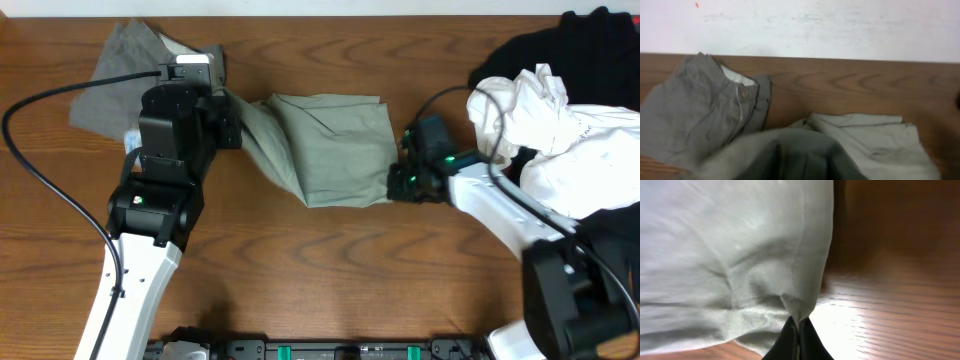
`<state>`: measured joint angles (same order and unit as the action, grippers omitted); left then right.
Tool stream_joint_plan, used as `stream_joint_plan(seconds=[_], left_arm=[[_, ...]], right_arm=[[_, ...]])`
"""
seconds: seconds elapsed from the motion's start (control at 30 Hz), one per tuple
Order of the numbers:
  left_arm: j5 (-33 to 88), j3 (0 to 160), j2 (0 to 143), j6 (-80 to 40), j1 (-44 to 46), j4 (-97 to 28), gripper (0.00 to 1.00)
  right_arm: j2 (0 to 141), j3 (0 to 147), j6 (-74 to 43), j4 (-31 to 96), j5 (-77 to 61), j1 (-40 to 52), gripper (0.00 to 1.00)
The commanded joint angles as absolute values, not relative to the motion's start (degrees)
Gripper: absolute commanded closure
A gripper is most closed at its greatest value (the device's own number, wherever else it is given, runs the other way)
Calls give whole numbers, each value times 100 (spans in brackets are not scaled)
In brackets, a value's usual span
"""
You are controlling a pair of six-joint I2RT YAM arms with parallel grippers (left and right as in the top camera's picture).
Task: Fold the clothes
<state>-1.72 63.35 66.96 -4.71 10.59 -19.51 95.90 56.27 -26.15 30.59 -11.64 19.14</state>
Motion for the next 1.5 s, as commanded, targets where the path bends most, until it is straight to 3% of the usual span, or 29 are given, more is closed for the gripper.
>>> stream_joint_plan(seconds=[0.0, 0.27, 0.47, 0.6, 0.7, 0.8, 1.1, 1.47], left_arm=[[-156, 6410, 6611, -499, 1031, -2064, 59], [-156, 6410, 6622, -499, 1031, -2768, 58], [-276, 6410, 6643, -497, 1028, -4106, 58], [-652, 6396, 6790, -532, 1017, -4958, 52], [-814, 6396, 7004, -1223, 902, -5509, 45], [-1243, 6386, 7242, -2294, 639, -6003, 45], [-1262, 6029, 7367, -3336, -141, -6257, 45], [-1160, 5607, 7373, -3693, -185, -6246, 39]], right_arm=[[9275, 5776, -2456, 3164, -1247, 1750, 99], [9271, 5767, -2349, 3297, -1194, 1741, 99], [9271, 5767, -2283, 3299, -1116, 1715, 99], [9271, 5767, -2200, 3304, -1068, 1660, 99], [9271, 5767, -2200, 3301, -1070, 1594, 99], [9271, 5767, -2156, 3299, -1072, 1538, 99], [9271, 5765, -2130, 3299, -1074, 1531, 99], [9271, 5765, -2088, 3301, -1072, 1527, 99]])
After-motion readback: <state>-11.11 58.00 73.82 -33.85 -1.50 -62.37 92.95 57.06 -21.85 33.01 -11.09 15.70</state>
